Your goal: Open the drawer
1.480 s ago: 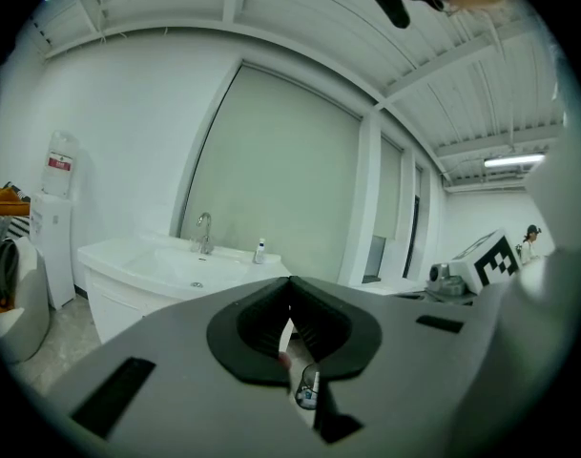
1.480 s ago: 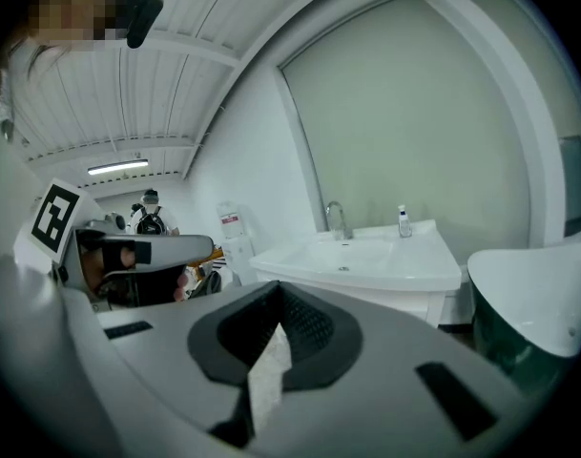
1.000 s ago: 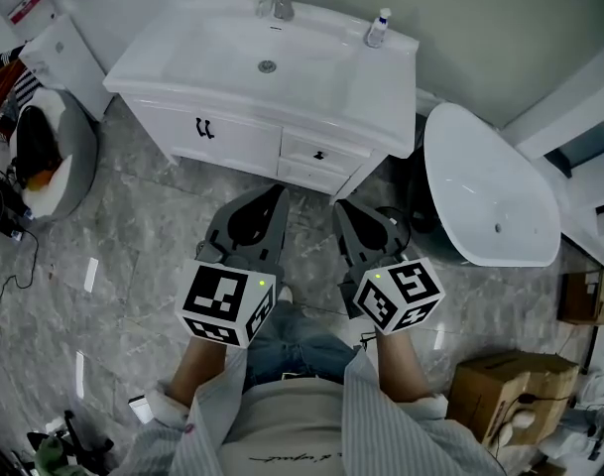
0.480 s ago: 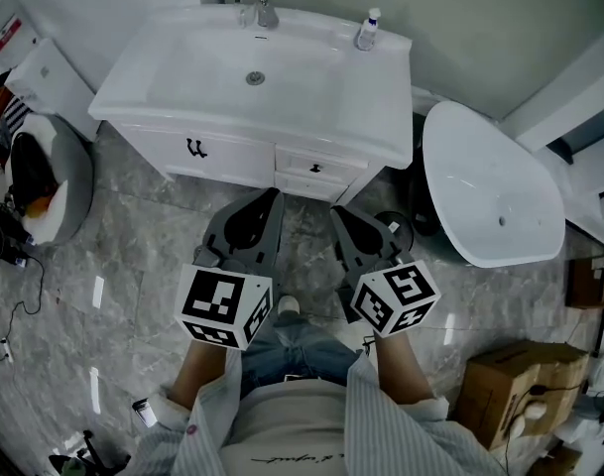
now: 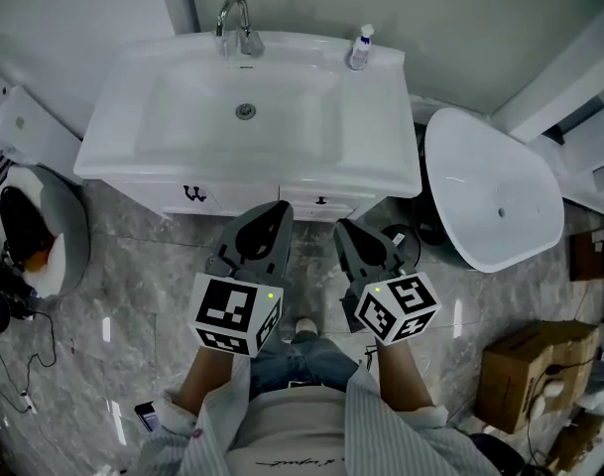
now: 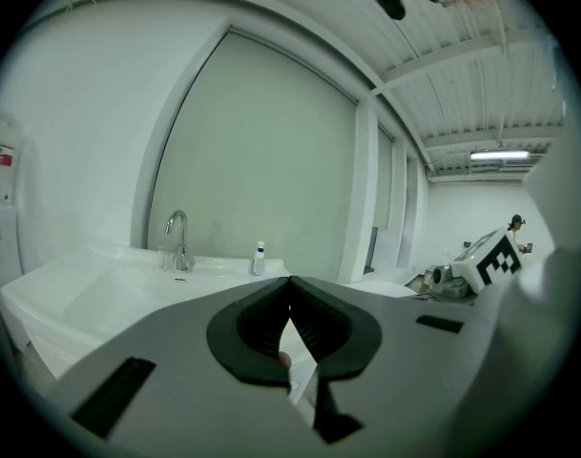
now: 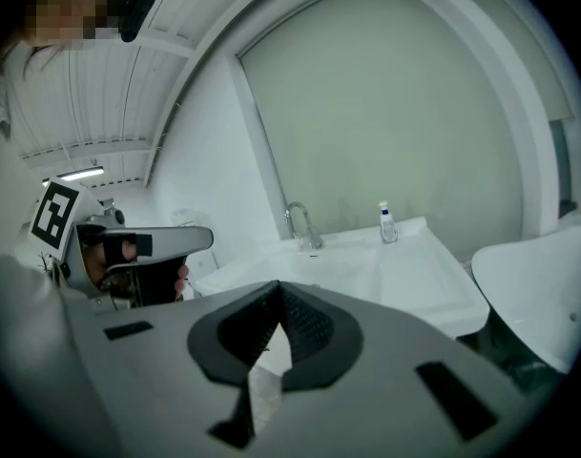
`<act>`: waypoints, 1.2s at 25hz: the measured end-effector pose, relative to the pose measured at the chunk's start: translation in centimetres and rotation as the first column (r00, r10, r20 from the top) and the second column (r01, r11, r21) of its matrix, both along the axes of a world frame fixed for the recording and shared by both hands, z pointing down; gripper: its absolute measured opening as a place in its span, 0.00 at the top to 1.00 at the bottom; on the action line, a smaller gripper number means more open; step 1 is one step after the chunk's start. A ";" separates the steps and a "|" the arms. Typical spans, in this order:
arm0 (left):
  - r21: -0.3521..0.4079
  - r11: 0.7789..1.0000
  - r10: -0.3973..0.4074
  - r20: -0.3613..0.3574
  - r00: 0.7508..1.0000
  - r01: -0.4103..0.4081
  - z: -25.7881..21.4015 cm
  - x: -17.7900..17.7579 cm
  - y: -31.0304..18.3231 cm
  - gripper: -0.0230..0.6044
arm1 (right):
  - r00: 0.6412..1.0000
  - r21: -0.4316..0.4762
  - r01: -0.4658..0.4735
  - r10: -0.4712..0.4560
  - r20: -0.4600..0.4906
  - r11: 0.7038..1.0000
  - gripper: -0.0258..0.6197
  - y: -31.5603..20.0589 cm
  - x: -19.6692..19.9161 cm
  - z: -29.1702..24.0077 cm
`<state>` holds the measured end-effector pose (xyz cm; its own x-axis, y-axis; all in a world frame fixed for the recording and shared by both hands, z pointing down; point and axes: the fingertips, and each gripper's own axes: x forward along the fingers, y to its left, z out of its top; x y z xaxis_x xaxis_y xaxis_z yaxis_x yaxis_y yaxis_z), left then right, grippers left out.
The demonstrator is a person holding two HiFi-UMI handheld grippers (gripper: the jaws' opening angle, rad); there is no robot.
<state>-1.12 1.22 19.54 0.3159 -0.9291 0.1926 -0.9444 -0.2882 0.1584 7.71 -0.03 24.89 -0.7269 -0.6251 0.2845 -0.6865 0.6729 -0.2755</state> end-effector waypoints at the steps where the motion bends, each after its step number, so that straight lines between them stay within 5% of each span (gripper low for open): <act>1: -0.002 1.000 0.013 0.001 1.000 -0.013 0.0 -0.6 -0.7 0.94 | 1.000 -0.004 -0.016 0.016 0.001 1.000 0.95 -0.6 -0.5 0.1; 9: -0.045 0.989 0.142 -0.007 0.990 -0.143 1.5 -3.6 -5.6 0.94 | 0.988 -0.020 -0.157 0.157 -0.007 0.987 0.95 -4.6 -3.1 0.7; 18: -0.087 0.946 0.311 -0.011 0.950 -0.311 3.9 -2.8 -8.2 0.94 | 0.952 -0.045 -0.305 0.304 -0.020 0.951 0.95 -6.3 -3.1 2.1; 30: -0.157 0.916 0.371 -0.022 0.928 -0.370 8.5 -0.5 -8.2 0.94 | 0.934 -0.116 -0.358 0.353 -0.065 0.927 0.95 -6.1 -1.3 6.6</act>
